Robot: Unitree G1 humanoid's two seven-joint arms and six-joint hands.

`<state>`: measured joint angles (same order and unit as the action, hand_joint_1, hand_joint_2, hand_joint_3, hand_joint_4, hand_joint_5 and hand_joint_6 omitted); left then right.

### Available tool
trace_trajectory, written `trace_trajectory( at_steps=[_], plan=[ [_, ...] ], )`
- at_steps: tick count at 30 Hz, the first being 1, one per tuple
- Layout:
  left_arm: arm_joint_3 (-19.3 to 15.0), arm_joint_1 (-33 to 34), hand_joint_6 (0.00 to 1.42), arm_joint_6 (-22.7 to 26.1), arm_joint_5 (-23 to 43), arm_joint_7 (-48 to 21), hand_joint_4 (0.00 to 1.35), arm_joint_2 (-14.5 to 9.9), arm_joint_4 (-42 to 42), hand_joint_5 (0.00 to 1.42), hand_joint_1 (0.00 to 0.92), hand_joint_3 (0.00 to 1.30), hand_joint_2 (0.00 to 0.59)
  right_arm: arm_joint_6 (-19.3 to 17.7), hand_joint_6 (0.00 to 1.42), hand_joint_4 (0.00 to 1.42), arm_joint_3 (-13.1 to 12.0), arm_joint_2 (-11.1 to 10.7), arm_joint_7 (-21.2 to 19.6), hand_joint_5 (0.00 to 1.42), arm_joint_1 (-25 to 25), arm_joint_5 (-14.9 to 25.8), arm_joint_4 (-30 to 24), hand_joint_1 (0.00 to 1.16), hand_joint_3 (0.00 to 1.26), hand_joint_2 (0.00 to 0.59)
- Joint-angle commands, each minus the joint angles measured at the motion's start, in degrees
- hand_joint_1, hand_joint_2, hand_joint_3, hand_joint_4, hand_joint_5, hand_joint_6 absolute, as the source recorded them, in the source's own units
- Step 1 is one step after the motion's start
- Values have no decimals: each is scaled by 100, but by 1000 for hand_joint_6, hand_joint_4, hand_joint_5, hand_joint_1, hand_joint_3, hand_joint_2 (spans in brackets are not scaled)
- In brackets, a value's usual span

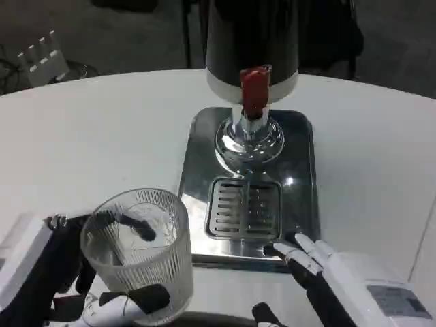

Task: Grasp the cup under the faucet to collect the drink, then remove the cup.

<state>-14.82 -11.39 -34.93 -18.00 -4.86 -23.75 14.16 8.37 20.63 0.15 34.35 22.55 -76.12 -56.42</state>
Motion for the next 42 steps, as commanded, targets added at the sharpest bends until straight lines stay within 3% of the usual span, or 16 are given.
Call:
trace_trajectory(
  at_steps=[1,42],
  plan=[
    [-18,-9,1424,-55,97,56,1074,6,85,1286,392,1004,180,-3,95,53,299,382,-38,61,86,20,-51,316,166,463],
    [4,221,1424,-39,100,55,1074,-27,-212,1286,392,1004,180,301,95,63,178,380,140,61,-453,41,221,316,175,463]
  ],
)
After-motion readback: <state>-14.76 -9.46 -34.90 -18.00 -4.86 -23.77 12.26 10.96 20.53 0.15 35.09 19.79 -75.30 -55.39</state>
